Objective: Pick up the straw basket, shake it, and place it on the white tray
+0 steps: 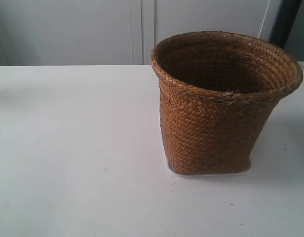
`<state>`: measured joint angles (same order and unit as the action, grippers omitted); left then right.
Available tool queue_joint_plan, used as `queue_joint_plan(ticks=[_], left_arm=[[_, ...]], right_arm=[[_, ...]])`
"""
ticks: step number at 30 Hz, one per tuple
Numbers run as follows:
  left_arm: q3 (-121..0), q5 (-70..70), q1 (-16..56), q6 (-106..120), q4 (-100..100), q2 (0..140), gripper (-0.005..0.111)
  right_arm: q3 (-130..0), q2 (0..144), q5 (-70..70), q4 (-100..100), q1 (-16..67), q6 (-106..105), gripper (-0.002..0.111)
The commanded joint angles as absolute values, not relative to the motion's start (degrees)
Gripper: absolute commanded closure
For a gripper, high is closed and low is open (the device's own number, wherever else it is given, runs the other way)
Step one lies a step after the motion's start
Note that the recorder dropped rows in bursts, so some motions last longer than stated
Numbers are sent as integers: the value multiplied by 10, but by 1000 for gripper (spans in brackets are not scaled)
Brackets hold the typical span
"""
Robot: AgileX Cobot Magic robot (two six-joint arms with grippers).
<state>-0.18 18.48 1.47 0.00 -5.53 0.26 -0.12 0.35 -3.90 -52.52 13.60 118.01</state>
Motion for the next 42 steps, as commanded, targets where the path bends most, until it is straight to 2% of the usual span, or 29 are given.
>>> queue_joint_plan(ticks=[1,5,13,16,20,28,35,42], left_arm=[[0,203,13,0,-61,0,44],[0,203,13,0,-61,0,44],[0,203,13,0,-61,0,44],[0,203,13,0,-61,0,44],[0,203,13,0,-61,0,44],[0,203,13,0,-61,0,44],[0,203,13,0,-61,0,44],[0,203,13,0,-61,0,44]], right_arm=[[0,0,-28,-478,136,1192,28],[0,0,-48,-473,136,1196,28],[0,0,-207,-473,136,1156,28],[0,0,-241,-450,136,1016,28],[0,0,-303,-416,136,651,28],[0,0,-197,-301,136,180,28],[0,0,-17,115,136,-68,28],[0,0,132,113,136,-76,28]])
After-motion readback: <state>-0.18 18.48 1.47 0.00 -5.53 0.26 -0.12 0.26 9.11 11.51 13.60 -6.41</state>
